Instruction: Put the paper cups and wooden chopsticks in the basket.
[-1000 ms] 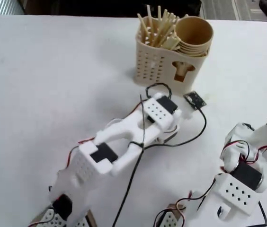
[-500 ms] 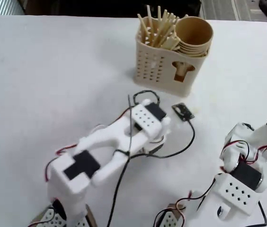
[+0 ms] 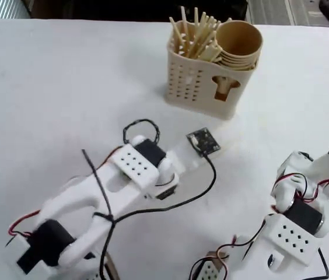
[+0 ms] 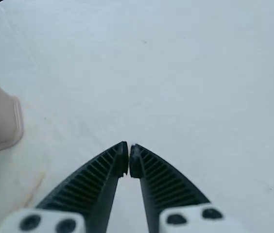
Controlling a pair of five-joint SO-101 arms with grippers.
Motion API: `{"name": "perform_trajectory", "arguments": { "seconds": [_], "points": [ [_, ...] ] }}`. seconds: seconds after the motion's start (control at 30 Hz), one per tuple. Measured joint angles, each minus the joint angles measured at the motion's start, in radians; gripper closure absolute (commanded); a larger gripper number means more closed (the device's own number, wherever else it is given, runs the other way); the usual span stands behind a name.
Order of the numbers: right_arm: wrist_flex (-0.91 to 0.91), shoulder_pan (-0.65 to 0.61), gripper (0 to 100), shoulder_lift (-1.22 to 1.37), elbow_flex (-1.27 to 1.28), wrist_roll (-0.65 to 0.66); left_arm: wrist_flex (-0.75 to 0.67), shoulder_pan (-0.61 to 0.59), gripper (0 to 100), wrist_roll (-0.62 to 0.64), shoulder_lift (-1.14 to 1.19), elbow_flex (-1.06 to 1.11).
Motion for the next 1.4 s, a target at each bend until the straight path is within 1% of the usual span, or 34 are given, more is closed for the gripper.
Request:
{"name": "perform_trajectory", "arguments": {
  "seconds": [0.13,0.23,0.33,0.43,0.53,0.67,0.8,1.03,1.1,1.2,1.27,1.4],
  "points": [
    [0.000,0.000,97.8,0.000,0.000,0.000,-0.041,0.000,73,0.052,-0.014,0.000],
    [0.000,0.000,97.8,0.000,0.000,0.000,-0.123,0.000,74,0.072,-0.014,0.000],
    [0.000,0.000,97.8,0.000,0.000,0.000,-0.230,0.000,77,0.081,-0.014,0.000],
    [0.000,0.000,97.8,0.000,0.000,0.021,-0.370,0.000,77,0.087,-0.014,0.025],
    [0.000,0.000,97.8,0.000,0.000,0.029,-0.480,0.000,77,0.140,-0.009,0.032],
    [0.000,0.000,97.8,0.000,0.000,0.029,-0.500,0.005,77,0.180,0.114,-0.028],
    [0.000,0.000,97.8,0.000,0.000,0.031,-0.433,0.037,78,0.187,0.316,-0.193],
    [0.000,0.000,97.8,0.000,0.000,0.035,-0.213,0.071,78,0.187,0.626,-0.559],
    [0.000,0.000,97.8,0.000,0.000,0.035,-0.147,0.072,82,0.187,0.700,-0.658],
    [0.000,0.000,97.8,0.000,0.000,0.035,-0.040,0.074,93,0.189,0.806,-0.798],
    [0.000,0.000,97.8,0.000,0.000,0.035,0.035,0.078,98,0.170,0.865,-0.899],
    [0.000,0.000,97.8,0.000,0.000,0.035,0.164,0.089,98,0.106,0.979,-1.083]
  ]
}}
